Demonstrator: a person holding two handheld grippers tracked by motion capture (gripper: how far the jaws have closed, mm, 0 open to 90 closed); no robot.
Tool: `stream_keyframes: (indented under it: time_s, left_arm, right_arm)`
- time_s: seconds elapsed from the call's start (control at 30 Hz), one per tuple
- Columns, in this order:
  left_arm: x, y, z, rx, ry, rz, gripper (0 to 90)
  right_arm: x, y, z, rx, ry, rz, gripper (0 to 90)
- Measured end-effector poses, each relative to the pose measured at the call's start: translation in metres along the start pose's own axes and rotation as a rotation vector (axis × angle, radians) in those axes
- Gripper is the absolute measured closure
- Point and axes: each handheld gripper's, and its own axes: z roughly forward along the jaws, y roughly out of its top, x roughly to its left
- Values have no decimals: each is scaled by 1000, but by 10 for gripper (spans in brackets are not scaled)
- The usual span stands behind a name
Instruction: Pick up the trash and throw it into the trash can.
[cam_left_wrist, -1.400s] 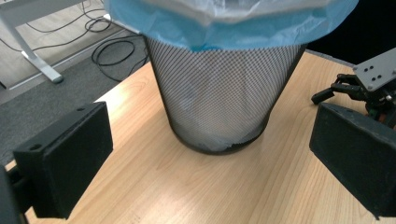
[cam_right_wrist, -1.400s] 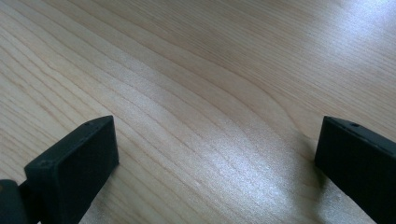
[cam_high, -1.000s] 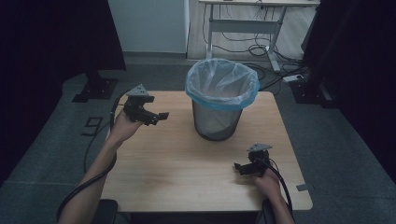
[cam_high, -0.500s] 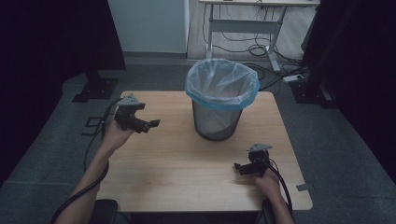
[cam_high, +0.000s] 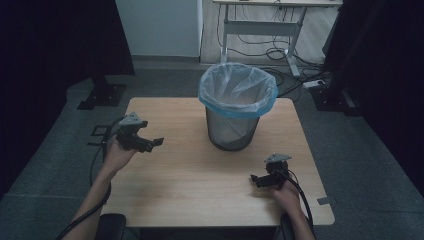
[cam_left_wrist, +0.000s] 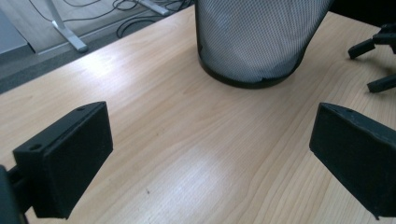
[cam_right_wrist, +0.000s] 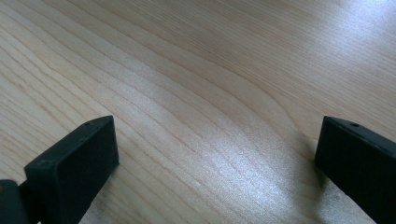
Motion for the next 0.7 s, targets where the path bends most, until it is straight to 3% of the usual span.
stream_keyframes:
  time_s: [0.7]
  left_arm:
    - [-4, -51, 20, 21, 6, -33, 0]
  right_arm:
    - [0, 0, 0, -2, -1, 1, 0]
